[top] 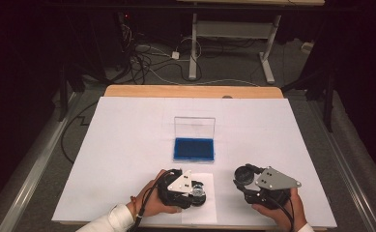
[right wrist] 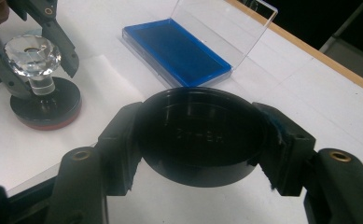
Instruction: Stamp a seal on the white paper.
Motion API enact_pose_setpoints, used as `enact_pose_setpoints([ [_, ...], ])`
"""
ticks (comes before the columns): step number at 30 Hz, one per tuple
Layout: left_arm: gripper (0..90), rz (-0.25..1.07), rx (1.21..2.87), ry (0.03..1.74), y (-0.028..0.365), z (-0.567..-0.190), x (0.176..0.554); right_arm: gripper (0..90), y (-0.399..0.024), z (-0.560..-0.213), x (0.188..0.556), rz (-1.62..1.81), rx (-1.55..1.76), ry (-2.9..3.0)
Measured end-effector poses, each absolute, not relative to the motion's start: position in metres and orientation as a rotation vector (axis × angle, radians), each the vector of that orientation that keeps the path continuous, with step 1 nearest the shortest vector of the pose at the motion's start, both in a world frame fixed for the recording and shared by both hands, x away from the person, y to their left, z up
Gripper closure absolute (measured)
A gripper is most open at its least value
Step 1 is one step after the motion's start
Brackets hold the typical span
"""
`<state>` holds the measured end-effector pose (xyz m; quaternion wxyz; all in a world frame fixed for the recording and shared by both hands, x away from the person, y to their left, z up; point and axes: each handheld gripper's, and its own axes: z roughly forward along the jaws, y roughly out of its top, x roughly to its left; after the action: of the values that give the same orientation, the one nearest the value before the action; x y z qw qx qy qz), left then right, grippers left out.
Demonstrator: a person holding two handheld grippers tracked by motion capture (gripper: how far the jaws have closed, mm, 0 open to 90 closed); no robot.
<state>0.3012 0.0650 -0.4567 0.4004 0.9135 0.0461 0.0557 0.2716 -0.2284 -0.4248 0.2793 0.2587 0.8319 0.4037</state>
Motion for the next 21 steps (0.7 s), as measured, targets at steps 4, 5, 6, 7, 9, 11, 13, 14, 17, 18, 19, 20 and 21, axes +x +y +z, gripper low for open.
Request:
enact_pose_setpoints([
  [4,54.4,0.148,2.325,0.112,0.0640,-0.4553,0.3008,37.9,-0.2284,-0.4246,0.2715,1.084,0.690,2.231],
  [5,54.4,0.146,2.326,0.112,0.0643,-0.4551,0.3012,37.9,-0.2285,-0.4245,0.2715,1.084,0.690,2.229],
  [6,54.4,0.148,2.332,0.111,0.0640,-0.4544,0.3012,37.9,-0.2286,-0.4244,0.2715,1.084,0.691,2.229],
  [7,54.4,0.152,2.336,0.109,0.0635,-0.4542,0.3008,37.9,-0.2287,-0.4243,0.2714,1.085,0.691,2.228],
  [9,54.4,0.153,2.340,0.112,0.0628,-0.4537,0.3008,37.9,-0.2290,-0.4241,0.2713,1.087,0.690,2.227],
  [11,54.5,0.152,2.341,0.112,0.0628,-0.4536,0.3007,37.8,-0.2293,-0.4241,0.2713,1.086,0.690,2.228],
  [13,54.4,0.147,2.344,0.115,0.0626,-0.4533,0.3011,37.9,-0.2294,-0.4242,0.2714,1.087,0.695,2.228],
  [14,54.4,0.147,2.350,0.114,0.0622,-0.4528,0.3010,37.9,-0.2294,-0.4242,0.2714,1.087,0.694,2.228],
  [17,54.4,0.140,2.351,0.124,0.0617,-0.4525,0.3013,37.9,-0.2286,-0.4246,0.2714,1.090,0.694,2.233],
  [18,54.4,0.133,2.350,0.124,0.0621,-0.4527,0.3019,37.9,-0.2282,-0.4248,0.2714,1.087,0.694,2.236],
  [19,54.4,0.134,2.351,0.123,0.0622,-0.4526,0.3019,37.9,-0.2279,-0.4248,0.2715,1.086,0.690,2.237],
  [20,54.4,0.136,2.351,0.122,0.0620,-0.4527,0.3016,37.9,-0.2276,-0.4248,0.2713,1.089,0.696,2.237],
  [21,54.4,0.137,2.351,0.122,0.0619,-0.4527,0.3016,37.9,-0.2276,-0.4246,0.2714,1.090,0.693,2.236],
])
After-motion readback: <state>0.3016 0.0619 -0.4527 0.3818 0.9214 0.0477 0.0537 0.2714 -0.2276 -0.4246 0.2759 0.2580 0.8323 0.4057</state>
